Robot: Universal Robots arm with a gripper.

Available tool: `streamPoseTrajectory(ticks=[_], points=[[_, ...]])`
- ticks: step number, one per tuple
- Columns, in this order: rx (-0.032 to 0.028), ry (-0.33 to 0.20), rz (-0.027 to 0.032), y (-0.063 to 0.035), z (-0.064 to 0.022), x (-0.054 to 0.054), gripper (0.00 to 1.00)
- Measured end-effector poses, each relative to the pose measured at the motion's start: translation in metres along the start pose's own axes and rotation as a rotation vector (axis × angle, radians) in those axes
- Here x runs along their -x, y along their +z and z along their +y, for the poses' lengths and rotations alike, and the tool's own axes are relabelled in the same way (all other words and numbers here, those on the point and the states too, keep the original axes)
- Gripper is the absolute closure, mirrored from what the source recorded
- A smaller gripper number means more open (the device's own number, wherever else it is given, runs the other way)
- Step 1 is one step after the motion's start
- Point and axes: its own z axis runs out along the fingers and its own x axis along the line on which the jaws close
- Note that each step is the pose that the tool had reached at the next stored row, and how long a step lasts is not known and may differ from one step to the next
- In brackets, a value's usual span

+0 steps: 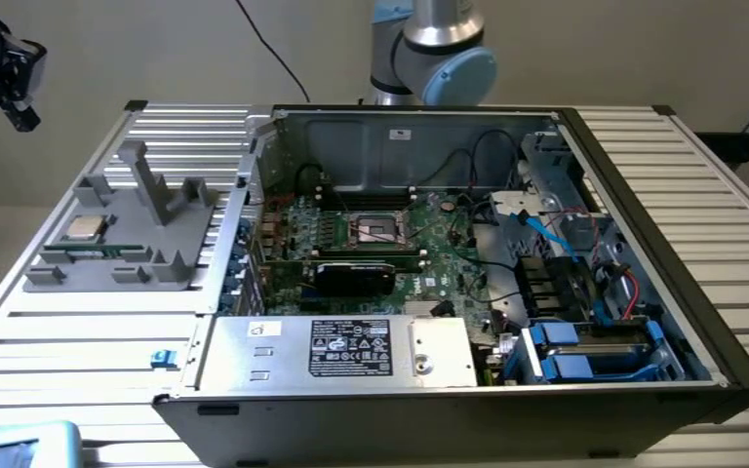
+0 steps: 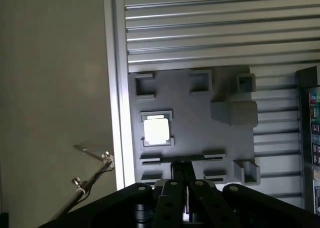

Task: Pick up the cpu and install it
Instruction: 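Reach for the cpu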

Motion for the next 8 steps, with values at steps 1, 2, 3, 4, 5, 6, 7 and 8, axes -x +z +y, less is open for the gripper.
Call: streamPoseTrajectory(ticks=[1, 2, 3, 4, 5, 6, 7, 8], points=[[0.0000, 0.000, -0.0001, 0.0005, 0.0015, -0.005, 0.88], [0.0000, 0.000, -0.0001, 0.0008, 0.0030, -0.009, 0.88], [0.0001, 0.000, -0.0002, 0.0012, 0.0047, -0.012, 0.88], [0.0001, 0.000, -0.0002, 0.0015, 0.0066, -0.015, 0.88], [0.0001, 0.000, -0.0003, 0.0020, 0.0086, -0.017, 0.88], [-0.0001, -0.001, 0.0000, 0.0024, 0.0104, -0.018, 0.88], [-0.0018, -0.002, 0.0004, 0.0031, 0.0123, -0.018, 0.88], [-0.0057, -0.003, 0.0009, 0.0038, 0.0139, -0.018, 0.88]])
